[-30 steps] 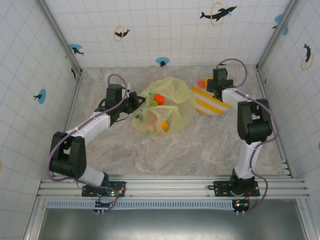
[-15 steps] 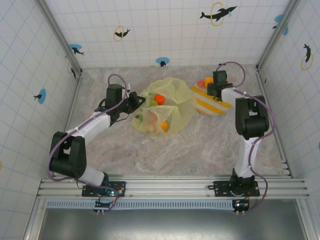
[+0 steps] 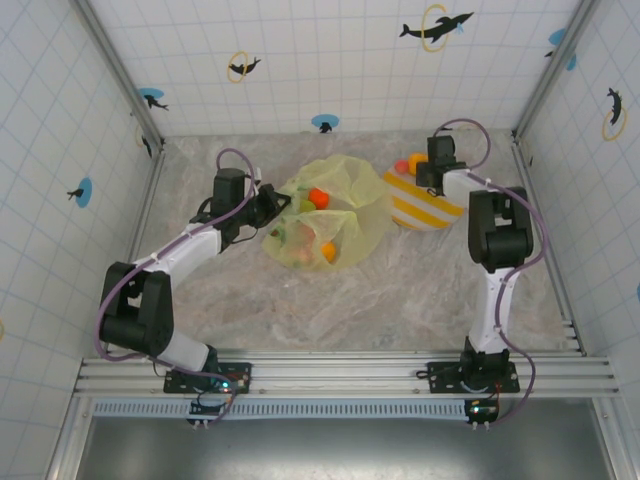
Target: Place the fruits into the plastic bag
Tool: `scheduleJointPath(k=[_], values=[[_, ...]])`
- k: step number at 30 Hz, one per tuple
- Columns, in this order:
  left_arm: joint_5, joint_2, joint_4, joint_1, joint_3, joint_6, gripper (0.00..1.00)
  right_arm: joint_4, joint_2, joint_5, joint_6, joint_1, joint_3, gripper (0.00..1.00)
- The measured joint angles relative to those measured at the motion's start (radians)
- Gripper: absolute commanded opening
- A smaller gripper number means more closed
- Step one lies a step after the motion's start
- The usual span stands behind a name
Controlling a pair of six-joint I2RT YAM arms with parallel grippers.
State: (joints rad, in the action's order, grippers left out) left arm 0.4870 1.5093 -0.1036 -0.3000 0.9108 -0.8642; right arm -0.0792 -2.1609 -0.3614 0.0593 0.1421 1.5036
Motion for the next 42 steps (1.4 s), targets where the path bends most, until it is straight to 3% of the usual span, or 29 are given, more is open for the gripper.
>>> scheduleJointPath(k=[6,18,27,35,42], values=[[0.000,0.004,0.000,0.000,0.000,0.000,0.00,-0.015,-0.020,0.004,-0.005,0.000,0.026,0.85],[0.003,0.006,0.000,0.003,0.000,0.000,0.00,-0.038,-0.043,0.019,-0.016,-0.012,0.063,0.69],[0.003,0.006,0.000,0.003,0.000,0.000,0.00,-0.035,-0.023,0.022,-0.014,-0.013,0.035,0.66],[0.003,0.006,0.000,0.003,0.000,0.000,0.00,-0.023,0.245,0.074,0.031,-0.013,-0.248,0.63],[0.003,0.006,0.000,0.003,0.000,0.000,0.00,0.048,0.696,0.225,0.092,0.015,-0.612,0.63]])
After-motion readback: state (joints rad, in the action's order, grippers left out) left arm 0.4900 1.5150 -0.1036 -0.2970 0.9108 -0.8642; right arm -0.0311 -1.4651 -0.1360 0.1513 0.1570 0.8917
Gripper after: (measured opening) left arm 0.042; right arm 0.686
